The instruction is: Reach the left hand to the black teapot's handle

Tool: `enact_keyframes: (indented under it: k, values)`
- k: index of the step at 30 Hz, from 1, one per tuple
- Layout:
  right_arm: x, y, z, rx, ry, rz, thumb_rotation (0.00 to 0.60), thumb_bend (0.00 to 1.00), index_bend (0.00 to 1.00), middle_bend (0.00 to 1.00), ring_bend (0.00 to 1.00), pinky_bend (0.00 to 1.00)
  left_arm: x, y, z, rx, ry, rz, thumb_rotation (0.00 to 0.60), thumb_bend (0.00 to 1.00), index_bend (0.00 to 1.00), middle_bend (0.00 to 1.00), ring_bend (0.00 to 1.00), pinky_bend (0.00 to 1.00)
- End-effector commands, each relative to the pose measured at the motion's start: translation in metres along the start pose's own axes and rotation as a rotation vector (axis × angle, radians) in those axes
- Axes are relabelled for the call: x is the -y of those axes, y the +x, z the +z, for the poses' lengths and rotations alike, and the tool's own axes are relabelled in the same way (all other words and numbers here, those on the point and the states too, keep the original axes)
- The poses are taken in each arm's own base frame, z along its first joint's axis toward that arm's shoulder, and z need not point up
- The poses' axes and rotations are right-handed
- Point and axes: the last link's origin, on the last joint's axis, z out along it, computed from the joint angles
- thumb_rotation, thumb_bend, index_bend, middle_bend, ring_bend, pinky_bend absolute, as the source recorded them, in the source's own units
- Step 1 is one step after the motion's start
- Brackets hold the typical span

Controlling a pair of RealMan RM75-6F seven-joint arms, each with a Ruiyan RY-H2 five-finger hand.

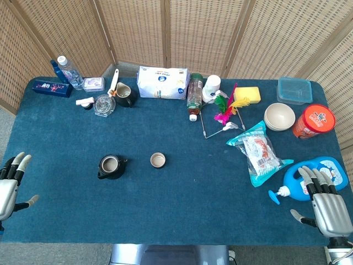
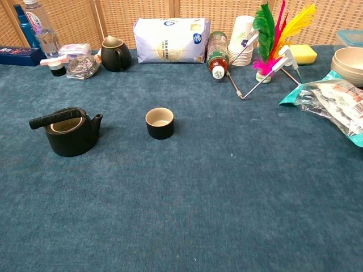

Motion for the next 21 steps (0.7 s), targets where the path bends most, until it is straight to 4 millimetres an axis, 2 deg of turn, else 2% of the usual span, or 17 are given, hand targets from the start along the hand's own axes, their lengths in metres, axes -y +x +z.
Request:
enact_keyframes:
  k: [1, 7, 12, 18, 21]
  values:
    - [0.000, 0.000, 0.000, -0.001, 0.000, 0.001, 0.600, 0.00, 0.00, 0.00, 0.00, 0.00, 0.000, -0.002, 0.001, 0.008, -0.001, -0.003, 0.600, 0.25, 0.00, 0.00, 0.00, 0.19]
    - [-0.003, 0.003, 0.001, -0.005, -0.008, 0.014, 0.600, 0.00, 0.00, 0.00, 0.00, 0.00, -0.005, -0.008, 0.006, 0.018, 0.021, -0.014, 0.600, 0.25, 0.00, 0.00, 0.00, 0.19]
    - [-0.005, 0.006, 0.001, -0.008, -0.006, 0.028, 0.600, 0.00, 0.00, 0.00, 0.00, 0.00, -0.033, -0.019, 0.020, 0.034, 0.073, -0.067, 0.600, 0.25, 0.00, 0.00, 0.00, 0.19]
    - [-0.003, 0.006, -0.001, -0.003, 0.006, 0.032, 0.600, 0.00, 0.00, 0.00, 0.00, 0.00, -0.072, -0.031, 0.051, 0.107, -0.011, -0.085, 0.600, 0.25, 0.00, 0.00, 0.00, 0.19]
    - [-0.003, 0.007, -0.002, -0.006, 0.008, 0.033, 0.600, 0.00, 0.00, 0.00, 0.00, 0.00, -0.086, -0.033, 0.060, 0.116, -0.025, -0.095, 0.600, 0.25, 0.00, 0.00, 0.00, 0.19]
